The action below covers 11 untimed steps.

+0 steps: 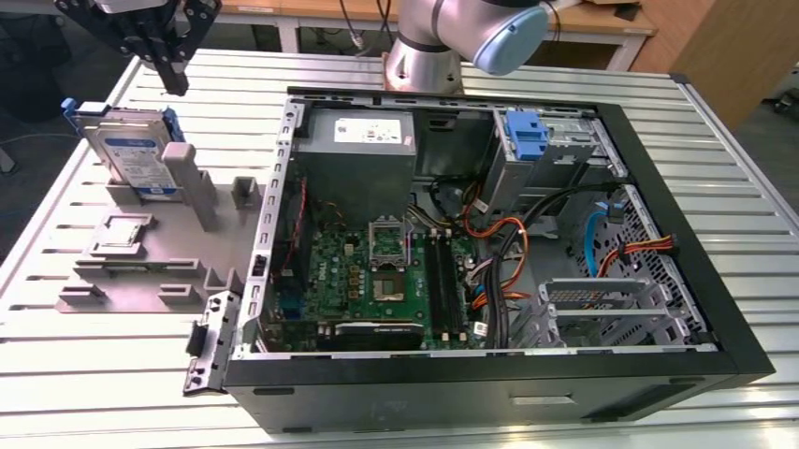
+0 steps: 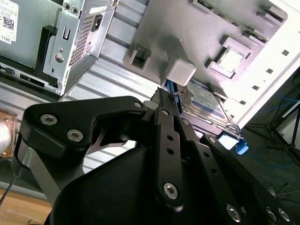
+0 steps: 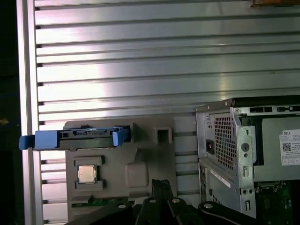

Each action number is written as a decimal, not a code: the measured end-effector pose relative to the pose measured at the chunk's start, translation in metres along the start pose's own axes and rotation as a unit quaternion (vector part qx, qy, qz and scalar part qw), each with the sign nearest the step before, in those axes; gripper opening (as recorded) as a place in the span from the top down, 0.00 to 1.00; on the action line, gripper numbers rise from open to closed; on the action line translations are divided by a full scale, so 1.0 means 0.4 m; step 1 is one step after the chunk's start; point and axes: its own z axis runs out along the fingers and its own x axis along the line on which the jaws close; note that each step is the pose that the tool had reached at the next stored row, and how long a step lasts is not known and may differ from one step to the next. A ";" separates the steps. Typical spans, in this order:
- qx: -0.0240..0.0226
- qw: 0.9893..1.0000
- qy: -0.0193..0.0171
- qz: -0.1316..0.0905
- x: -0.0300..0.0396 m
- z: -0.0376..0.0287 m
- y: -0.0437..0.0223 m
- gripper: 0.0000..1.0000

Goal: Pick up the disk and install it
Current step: 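Reach for the disk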

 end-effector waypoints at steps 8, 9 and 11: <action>0.000 1.000 0.000 0.000 0.001 0.000 0.000 0.90; 0.000 1.000 0.000 0.000 0.001 0.000 0.000 0.90; 0.000 1.000 0.000 0.000 0.001 0.000 0.000 0.90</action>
